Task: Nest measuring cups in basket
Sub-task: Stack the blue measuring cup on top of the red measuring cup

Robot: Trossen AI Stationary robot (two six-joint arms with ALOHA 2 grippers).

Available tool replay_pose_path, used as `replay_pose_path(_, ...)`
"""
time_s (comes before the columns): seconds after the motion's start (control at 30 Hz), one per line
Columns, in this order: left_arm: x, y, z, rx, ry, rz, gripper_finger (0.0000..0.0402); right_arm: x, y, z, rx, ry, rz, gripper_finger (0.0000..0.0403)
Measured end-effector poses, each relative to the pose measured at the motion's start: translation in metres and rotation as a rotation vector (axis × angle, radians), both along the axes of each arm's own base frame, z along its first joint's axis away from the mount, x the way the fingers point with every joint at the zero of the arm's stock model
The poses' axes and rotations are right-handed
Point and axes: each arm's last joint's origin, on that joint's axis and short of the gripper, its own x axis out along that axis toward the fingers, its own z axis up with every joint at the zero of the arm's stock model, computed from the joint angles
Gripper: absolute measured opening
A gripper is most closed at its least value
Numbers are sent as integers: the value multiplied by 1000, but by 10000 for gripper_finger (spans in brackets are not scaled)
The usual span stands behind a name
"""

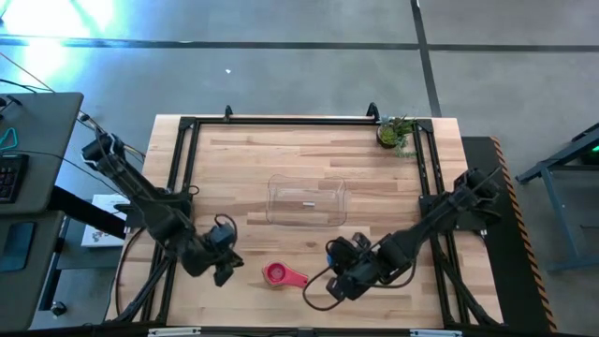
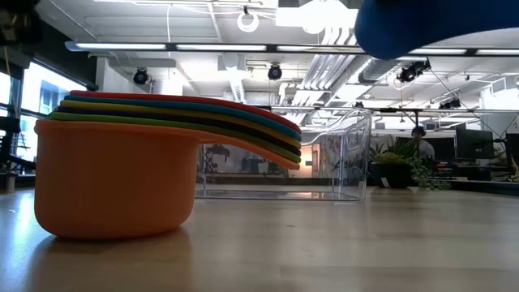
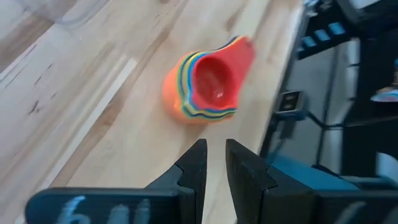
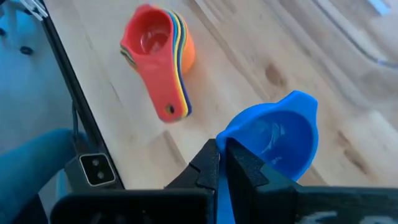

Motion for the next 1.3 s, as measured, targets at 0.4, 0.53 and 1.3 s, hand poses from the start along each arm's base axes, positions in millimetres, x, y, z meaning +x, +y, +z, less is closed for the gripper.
replay_pose_path(0.4, 19, -23, -57, 46, 196, 112, 51, 9, -8, 6, -32, -28, 47, 4)
replay_pose_path(0.53, 29, -24, -72, 48, 214, 161, 51, 9, -8, 6, -39, -29, 60, 4)
replay_pose_path(1.3, 70, -29, -120, -27, 195, 189, 51, 9, -8, 5, -51, -25, 76, 4)
